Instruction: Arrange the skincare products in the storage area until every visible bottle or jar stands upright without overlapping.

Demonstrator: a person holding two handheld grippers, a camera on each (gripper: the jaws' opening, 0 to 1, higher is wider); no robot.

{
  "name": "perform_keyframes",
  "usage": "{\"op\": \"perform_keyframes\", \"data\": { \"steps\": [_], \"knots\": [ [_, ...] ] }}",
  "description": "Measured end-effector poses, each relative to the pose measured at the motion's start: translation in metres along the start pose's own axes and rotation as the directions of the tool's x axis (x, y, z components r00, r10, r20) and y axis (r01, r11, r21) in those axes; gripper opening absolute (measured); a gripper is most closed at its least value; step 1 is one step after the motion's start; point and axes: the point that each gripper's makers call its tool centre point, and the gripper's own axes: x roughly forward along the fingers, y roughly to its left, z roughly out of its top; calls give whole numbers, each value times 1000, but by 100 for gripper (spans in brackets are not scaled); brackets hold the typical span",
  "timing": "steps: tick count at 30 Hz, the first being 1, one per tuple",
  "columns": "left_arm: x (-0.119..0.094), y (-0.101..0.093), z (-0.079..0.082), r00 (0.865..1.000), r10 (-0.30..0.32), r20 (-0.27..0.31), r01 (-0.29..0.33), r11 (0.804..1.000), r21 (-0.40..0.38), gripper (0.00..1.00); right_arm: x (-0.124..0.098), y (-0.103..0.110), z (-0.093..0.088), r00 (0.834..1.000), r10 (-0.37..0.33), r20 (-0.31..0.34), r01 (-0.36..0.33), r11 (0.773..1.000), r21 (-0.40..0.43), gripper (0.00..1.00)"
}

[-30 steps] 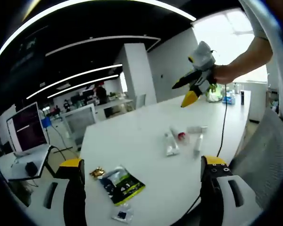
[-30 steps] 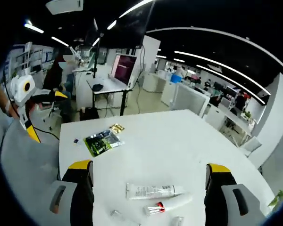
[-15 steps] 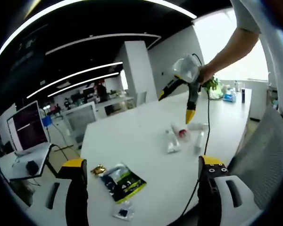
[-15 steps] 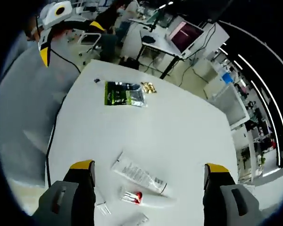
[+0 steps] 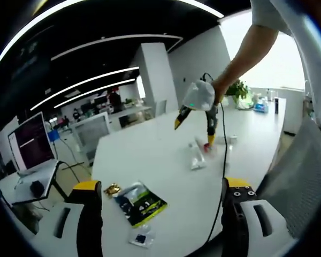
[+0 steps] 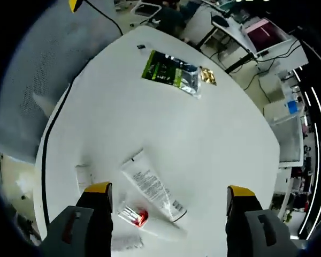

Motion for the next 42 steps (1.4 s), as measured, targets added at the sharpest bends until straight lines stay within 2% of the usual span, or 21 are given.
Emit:
{"op": "perform_keyframes", "data": {
  "steps": [4,8,11,15,21,23,26,30,31,32,34,35,36,37,39,40,42],
  "knots": [
    [0,2,-1,1000,8,-1,-8,1000,-4,88,14,-9,-9,998,17,-54,-21,997,-73,82],
    [1,3,-3,1000,9,-13,-9,1000,-3,87,31,-7,-17,993,59,-100,-71,990,-120,78],
    [1,2,-5,1000,8,-23,-8,1000,-1,86,47,0,-31,981,112,-161,-138,978,-156,76],
    [2,3,-6,1000,9,-29,-9,1000,-1,85,58,4,-40,969,144,-202,-183,965,-190,74],
    [2,9,-8,999,34,-40,-34,999,0,82,72,9,-42,959,171,-227,-227,942,-247,71],
    [2,8,-9,998,31,-45,-32,999,-4,82,76,8,-46,953,166,-253,-237,930,-282,68],
    [3,5,-11,998,18,-54,-18,1000,8,79,81,8,-49,951,168,-261,-244,924,-295,61],
    [2,6,-10,999,21,-49,-21,1000,0,78,86,17,-55,936,211,-282,-292,913,-286,56],
    [3,6,-11,998,18,-54,-18,1000,-1,77,85,25,-57,920,252,-299,-339,895,-290,51],
    [3,6,-12,998,17,-58,-16,1000,2,77,84,28,-58,910,276,-310,-364,890,-276,46],
    [3,5,-12,998,13,-59,-13,1000,2,76,84,26,-57,910,271,-312,-363,886,-288,44],
    [3,4,-13,998,11,-61,-11,1000,1,75,84,28,-56,903,287,-321,-382,878,-289,42],
    [3,4,-13,998,7,-63,-7,1000,2,75,83,34,-58,880,331,-342,-432,856,-285,39],
    [3,3,-14,998,5,-68,-4,1000,4,74,85,28,-57,897,287,-336,-386,878,-282,38],
    [3,3,-14,998,2,-71,-2,1000,4,73,86,28,-57,891,291,-348,-401,863,-306,32],
    [3,3,-14,997,3,-71,-2,1000,3,72,87,25,-57,895,278,-350,-393,862,-321,31],
    [3,3,-15,997,5,-73,-5,1000,1,72,86,25,-56,890,290,-353,-401,866,-298,30]
  ]
}}
